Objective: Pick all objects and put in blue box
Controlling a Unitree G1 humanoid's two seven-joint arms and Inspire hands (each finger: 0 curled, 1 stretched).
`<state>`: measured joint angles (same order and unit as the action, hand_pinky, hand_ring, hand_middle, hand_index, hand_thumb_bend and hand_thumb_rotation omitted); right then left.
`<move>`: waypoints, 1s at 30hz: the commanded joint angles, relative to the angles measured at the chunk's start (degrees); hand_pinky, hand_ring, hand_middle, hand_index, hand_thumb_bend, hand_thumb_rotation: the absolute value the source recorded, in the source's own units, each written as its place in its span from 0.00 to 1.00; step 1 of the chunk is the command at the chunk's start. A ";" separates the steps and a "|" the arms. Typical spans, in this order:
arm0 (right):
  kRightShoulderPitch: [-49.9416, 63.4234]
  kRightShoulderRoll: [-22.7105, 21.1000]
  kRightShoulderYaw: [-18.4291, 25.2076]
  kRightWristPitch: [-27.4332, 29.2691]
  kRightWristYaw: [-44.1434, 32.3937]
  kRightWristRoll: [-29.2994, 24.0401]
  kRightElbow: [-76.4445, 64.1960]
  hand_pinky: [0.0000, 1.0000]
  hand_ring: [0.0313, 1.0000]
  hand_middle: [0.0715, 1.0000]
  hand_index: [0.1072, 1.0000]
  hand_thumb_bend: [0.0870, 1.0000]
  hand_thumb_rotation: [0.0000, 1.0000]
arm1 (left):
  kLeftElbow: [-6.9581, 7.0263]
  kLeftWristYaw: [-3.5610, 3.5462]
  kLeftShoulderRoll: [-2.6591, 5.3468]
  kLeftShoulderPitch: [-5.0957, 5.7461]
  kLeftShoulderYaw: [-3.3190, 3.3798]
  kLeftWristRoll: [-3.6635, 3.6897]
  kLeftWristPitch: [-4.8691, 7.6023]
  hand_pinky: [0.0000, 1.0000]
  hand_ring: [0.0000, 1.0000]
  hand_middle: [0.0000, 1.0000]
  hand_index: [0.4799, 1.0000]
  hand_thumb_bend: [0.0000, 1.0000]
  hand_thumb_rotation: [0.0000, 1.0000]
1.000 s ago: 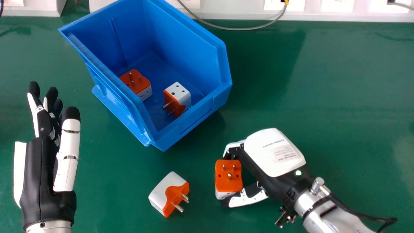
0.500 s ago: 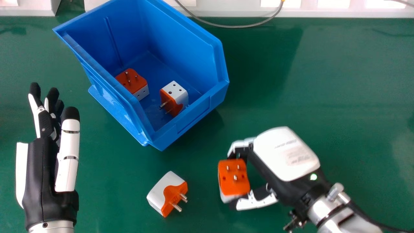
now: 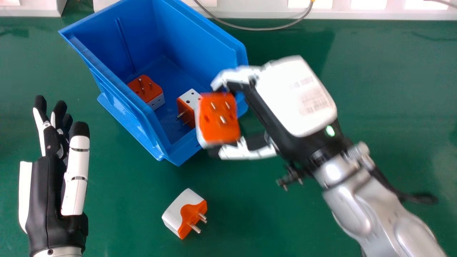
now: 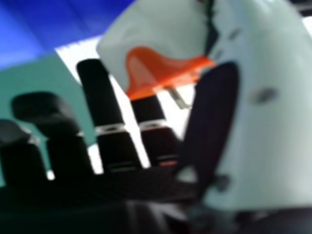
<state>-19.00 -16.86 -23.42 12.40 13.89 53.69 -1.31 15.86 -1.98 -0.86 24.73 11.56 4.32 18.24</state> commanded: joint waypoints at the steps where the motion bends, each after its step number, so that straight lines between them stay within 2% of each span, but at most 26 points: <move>1: -5.07 1.76 -0.41 0.07 0.35 0.08 2.29 0.04 0.06 0.09 0.12 0.31 0.33 | 0.97 0.22 0.04 0.54 -0.13 -0.38 0.76 1.00 1.00 1.00 1.00 0.44 0.83; 4: -10.32 3.61 -1.23 -0.52 -0.71 0.22 6.88 0.06 0.08 0.12 0.16 0.32 0.29 | 1.22 0.47 -0.01 0.97 -0.19 -0.85 0.55 1.00 1.00 1.00 1.00 0.44 0.83; 8: -17.14 6.56 -2.56 -0.30 0.42 0.15 14.70 0.07 0.10 0.14 0.18 0.34 0.25 | 1.49 0.27 -0.12 1.74 -0.18 -0.70 0.93 1.00 1.00 1.00 1.00 0.45 0.83; 10: -20.47 8.15 -3.33 -0.77 0.97 0.39 19.12 0.08 0.10 0.15 0.18 0.34 0.24 | 2.02 0.31 0.05 2.18 -0.26 -0.49 0.67 1.00 1.00 1.00 1.00 0.44 0.83; 13: -25.06 10.71 -4.09 -1.62 1.32 -0.35 25.94 0.08 0.11 0.15 0.16 0.40 0.23 | 2.79 0.48 0.17 2.99 -0.31 -0.79 0.60 1.00 1.00 1.00 1.00 0.41 0.83; 15: -27.52 12.42 -4.28 -2.46 0.95 -1.13 29.78 0.09 0.13 0.18 0.19 0.41 0.23 | 3.18 0.24 0.10 3.45 -0.35 -0.47 0.52 1.00 1.00 1.00 1.00 0.40 0.83; 18: -31.60 15.19 -4.69 -4.61 -0.14 -1.98 36.19 0.14 0.19 0.26 0.29 0.32 0.27 | 3.35 0.31 0.04 3.93 -0.33 -0.79 0.66 1.00 1.00 1.00 1.00 0.39 0.85; 19: -32.77 15.88 -4.83 -5.06 -0.06 -2.27 38.05 0.15 0.20 0.27 0.31 0.30 0.29 | 3.40 0.29 0.09 3.98 -0.35 -0.64 0.62 1.00 1.00 1.00 1.00 0.39 0.85; 20: -34.03 16.60 -5.02 -5.90 -0.61 -2.53 39.95 0.16 0.21 0.28 0.31 0.29 0.28 | 3.45 0.36 0.12 4.01 -0.35 -0.64 0.46 1.00 1.00 1.00 1.00 0.39 0.84; 21: -34.99 17.20 -5.12 -6.31 -0.51 -2.84 41.51 0.16 0.21 0.28 0.32 0.26 0.32 | 3.61 0.43 0.05 4.16 -0.38 -0.95 0.30 1.00 1.00 1.00 1.00 0.39 0.84; 22: -35.94 17.81 -5.27 -7.18 -1.09 -3.12 42.88 0.15 0.20 0.26 0.30 0.26 0.30 | 3.71 0.46 0.00 4.31 -0.41 -1.17 0.24 1.00 1.00 1.00 1.00 0.39 0.85; 23: -36.80 18.30 -5.42 -8.15 -2.17 -3.41 43.99 0.15 0.21 0.26 0.31 0.25 0.30 | 3.72 0.39 0.00 4.40 -0.47 -1.13 0.34 1.00 1.00 1.00 1.00 0.40 0.85; 24: -37.52 18.84 -5.69 -9.07 -2.35 -3.33 45.12 0.15 0.21 0.27 0.32 0.25 0.31 | 3.61 0.48 -0.01 4.46 -0.43 -1.43 0.60 1.00 1.00 1.00 1.00 0.40 0.85; 26: -38.63 19.67 -6.32 -10.42 -2.41 -3.05 47.11 0.16 0.22 0.28 0.39 0.39 0.18 | 3.29 0.39 0.03 4.47 -0.39 -1.41 1.07 1.00 1.00 1.00 1.00 0.38 0.86; 28: -39.36 20.22 -6.88 -10.86 -2.10 -3.02 48.92 0.17 0.22 0.29 0.41 0.43 0.15 | 3.16 0.56 0.04 4.54 -0.35 -1.84 1.08 1.00 1.00 1.00 1.00 0.37 0.86; 30: -40.35 20.42 -7.88 -10.95 -2.22 -2.71 51.03 0.16 0.20 0.26 0.42 0.44 0.14 | 3.32 0.76 0.31 4.60 -0.40 -1.70 0.61 1.00 1.00 1.00 1.00 0.38 0.86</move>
<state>-55.91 2.89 -30.72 1.72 11.16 51.39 49.32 18.18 -1.50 -0.63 28.98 11.13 2.82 18.15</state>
